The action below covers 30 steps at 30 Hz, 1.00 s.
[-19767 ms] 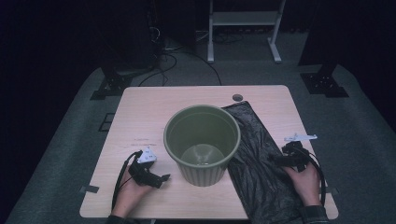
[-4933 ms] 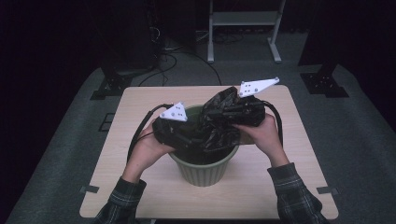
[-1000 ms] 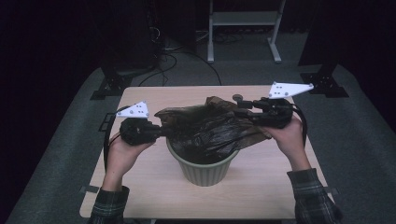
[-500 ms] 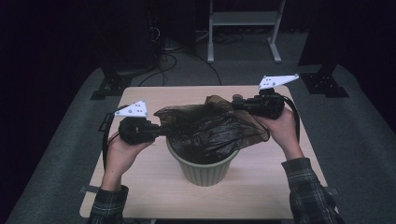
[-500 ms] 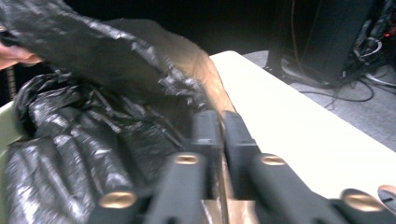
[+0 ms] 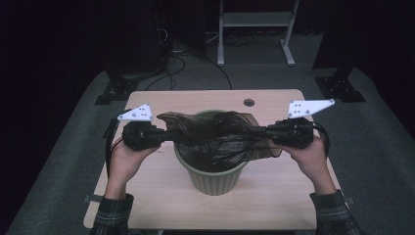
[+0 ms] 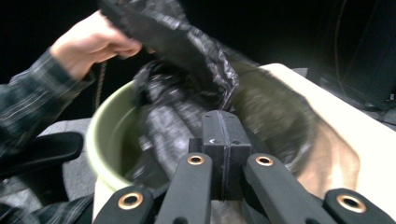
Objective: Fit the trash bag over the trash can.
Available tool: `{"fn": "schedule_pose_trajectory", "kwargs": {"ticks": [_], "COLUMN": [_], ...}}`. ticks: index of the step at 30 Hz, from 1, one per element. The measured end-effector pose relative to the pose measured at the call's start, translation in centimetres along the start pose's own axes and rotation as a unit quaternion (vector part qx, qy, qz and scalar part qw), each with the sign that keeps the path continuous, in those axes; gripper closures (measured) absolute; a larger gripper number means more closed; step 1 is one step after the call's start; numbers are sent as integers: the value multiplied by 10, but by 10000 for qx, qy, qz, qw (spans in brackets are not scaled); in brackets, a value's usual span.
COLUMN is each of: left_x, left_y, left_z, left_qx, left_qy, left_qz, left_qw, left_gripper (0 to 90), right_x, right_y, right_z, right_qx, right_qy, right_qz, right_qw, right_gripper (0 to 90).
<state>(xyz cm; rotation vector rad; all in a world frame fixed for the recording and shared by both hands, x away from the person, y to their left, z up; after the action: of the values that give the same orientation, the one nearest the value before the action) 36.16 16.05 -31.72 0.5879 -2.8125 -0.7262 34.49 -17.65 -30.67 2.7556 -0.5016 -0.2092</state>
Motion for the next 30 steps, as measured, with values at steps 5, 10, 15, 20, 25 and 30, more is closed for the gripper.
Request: {"fn": "schedule_pose_trajectory", "kwargs": {"ticks": [5,10,15,20,25,30], "left_x": [1,1,1,0,0,0], "left_y": [5,7,8,8,8,6], "left_z": [1,4,6,8,10,12], "left_qx": [45,61,64,61,61,57], "left_qy": [26,63,75,97,118,144], "left_qz": [-14,-13,-4,6,16,56], "left_qw": [10000,10000,10000,9999,9999,9999], "left_gripper": [895,895,895,895,895,895], "right_x": [-31,-59,-72,-82,-90,-90], "right_y": [5,-2,-10,-24,-47,-64], "right_z": [11,29,42,55,77,97], "right_qx": [43,-107,-175,-320,-645,-902], "right_qy": [79,165,134,89,74,-11], "right_qz": [-322,-628,-889,-1081,-1158,-1093], "right_qw": [9994,9978,9958,9936,9911,9899], "right_gripper": [900,900,900,900,900,900]}}
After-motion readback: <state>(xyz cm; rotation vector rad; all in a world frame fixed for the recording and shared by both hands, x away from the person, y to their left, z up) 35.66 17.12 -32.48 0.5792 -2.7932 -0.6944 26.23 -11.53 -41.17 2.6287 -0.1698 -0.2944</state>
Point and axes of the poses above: each handheld gripper's, and its own axes: y roughly backward along the jaws, z roughly out of its underside, x roughly to its right, the point moved 5 cm from there along -y, roughly forward along the jaws, and after that the axes turned 1 degree about z, right-handed, at the moved point
